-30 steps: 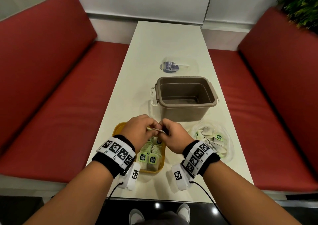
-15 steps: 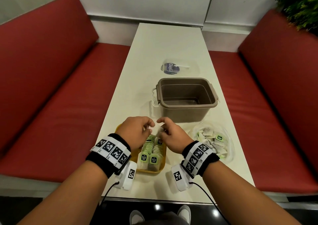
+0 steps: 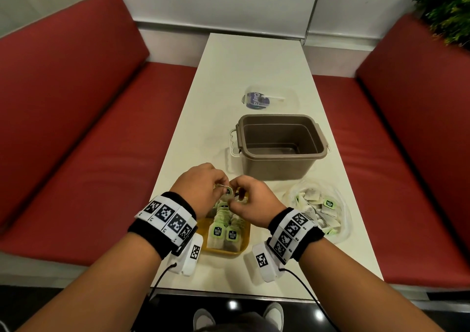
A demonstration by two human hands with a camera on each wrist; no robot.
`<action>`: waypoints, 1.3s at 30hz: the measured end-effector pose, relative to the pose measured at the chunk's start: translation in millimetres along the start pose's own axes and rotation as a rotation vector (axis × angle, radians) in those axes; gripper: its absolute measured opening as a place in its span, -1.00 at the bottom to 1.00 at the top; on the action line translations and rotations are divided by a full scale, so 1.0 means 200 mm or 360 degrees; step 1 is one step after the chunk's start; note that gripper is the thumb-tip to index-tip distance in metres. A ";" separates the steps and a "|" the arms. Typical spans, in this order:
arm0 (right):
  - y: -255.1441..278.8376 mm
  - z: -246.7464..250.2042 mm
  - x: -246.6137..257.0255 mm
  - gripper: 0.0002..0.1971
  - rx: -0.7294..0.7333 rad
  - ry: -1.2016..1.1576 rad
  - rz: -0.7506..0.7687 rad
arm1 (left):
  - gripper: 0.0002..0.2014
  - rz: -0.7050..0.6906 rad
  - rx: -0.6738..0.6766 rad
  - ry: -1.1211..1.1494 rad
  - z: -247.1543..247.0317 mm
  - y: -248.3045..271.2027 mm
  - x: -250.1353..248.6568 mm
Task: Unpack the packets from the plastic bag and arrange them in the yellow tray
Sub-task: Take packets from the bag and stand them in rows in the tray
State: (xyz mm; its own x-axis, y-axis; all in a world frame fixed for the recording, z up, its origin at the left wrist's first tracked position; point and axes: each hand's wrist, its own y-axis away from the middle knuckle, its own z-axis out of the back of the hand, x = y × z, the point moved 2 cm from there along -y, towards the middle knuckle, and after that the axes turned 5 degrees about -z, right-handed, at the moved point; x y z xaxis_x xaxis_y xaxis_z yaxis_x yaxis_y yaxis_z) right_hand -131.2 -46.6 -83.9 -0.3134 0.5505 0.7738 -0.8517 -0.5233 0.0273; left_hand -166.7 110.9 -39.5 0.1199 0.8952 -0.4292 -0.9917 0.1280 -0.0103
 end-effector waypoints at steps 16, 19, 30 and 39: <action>0.02 0.02 -0.17 -0.57 -0.0031 0.0459 -0.0472 | -0.84 0.0510 0.0222 -0.0064 -0.15 0.09 0.18; 0.03 0.00 -0.21 -0.39 0.0177 0.0480 -0.0646 | -0.86 0.0595 0.0308 -0.0013 -0.24 0.10 0.21; 0.04 -0.01 -0.21 -0.42 0.0255 0.0336 -0.0601 | -0.47 0.0982 0.0247 0.0213 -0.41 0.10 0.25; 0.03 -0.02 -0.22 -0.44 0.0275 0.0377 -0.0543 | -0.63 0.1002 0.0050 0.0440 -0.44 0.07 0.23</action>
State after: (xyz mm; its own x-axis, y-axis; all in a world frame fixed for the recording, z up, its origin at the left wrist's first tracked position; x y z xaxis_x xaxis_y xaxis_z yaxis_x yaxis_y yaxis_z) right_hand -124.6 -71.8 -120.1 -0.1314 0.8336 0.5365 -0.8467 -0.3758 0.3767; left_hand -179.5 116.0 -138.6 -0.4991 0.6618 -0.5595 -0.8663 -0.3648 0.3413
